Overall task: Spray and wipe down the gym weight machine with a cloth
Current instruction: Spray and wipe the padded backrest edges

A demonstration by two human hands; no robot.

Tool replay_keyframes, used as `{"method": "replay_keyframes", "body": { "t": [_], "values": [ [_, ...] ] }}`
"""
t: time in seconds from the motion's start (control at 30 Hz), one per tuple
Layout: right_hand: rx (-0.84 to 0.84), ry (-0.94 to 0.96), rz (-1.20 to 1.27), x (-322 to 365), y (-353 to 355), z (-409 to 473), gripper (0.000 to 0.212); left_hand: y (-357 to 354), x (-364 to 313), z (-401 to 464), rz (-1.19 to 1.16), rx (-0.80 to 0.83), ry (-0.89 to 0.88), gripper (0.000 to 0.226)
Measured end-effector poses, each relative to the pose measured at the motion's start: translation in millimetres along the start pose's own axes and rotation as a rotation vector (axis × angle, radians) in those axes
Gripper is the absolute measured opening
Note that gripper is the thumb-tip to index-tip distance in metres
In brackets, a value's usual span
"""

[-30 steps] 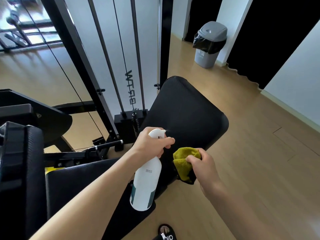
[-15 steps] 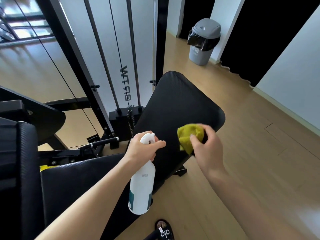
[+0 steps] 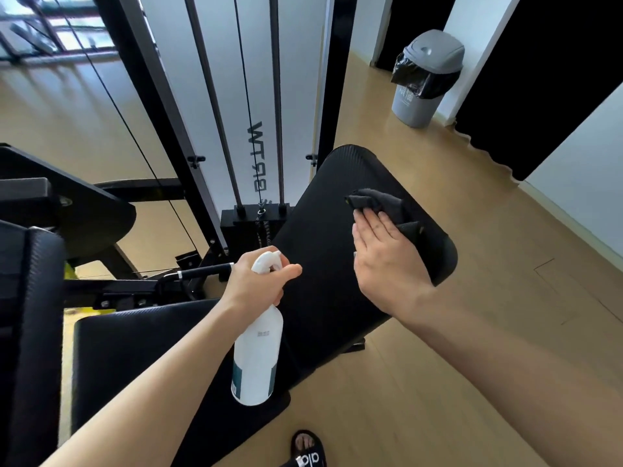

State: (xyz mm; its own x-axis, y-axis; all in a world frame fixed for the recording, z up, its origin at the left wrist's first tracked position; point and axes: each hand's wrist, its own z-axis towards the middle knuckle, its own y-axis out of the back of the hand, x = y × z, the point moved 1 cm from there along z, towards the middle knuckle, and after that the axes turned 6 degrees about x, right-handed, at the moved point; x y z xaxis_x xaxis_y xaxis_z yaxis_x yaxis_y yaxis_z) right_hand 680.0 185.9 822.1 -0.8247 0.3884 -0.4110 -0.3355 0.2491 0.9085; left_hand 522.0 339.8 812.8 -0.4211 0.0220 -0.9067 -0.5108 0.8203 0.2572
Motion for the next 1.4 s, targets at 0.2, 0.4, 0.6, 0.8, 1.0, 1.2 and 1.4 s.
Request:
{"method": "replay_keyframes", "body": {
  "t": [0.2,0.4,0.6,0.8,1.0,1.2,1.4],
  "values": [
    [0.084,0.266,-0.001,19,-15,6,0.063,-12,3,9,-0.039,-0.02,0.032,0.026],
    [0.204,0.31,-0.169,6,-4,50,0.058,-9,6,14,-0.045,0.013,0.037,0.023],
    [0.243,0.218,-0.333,-2,9,91,0.056,14,6,13,-0.056,0.038,0.03,0.027],
    [0.244,0.065,-0.322,4,15,123,0.058,32,14,14,-0.05,0.043,0.038,0.026],
    [0.281,0.067,-0.18,17,3,31,0.06,14,4,19,-0.036,0.113,0.04,0.023],
    [0.313,0.184,-0.201,3,2,-24,0.082,-1,-25,23,-0.076,0.143,0.022,0.021],
    [0.166,0.155,-0.224,-15,12,45,0.06,0,-34,30,-0.046,0.107,-0.003,0.023]
  ]
}}
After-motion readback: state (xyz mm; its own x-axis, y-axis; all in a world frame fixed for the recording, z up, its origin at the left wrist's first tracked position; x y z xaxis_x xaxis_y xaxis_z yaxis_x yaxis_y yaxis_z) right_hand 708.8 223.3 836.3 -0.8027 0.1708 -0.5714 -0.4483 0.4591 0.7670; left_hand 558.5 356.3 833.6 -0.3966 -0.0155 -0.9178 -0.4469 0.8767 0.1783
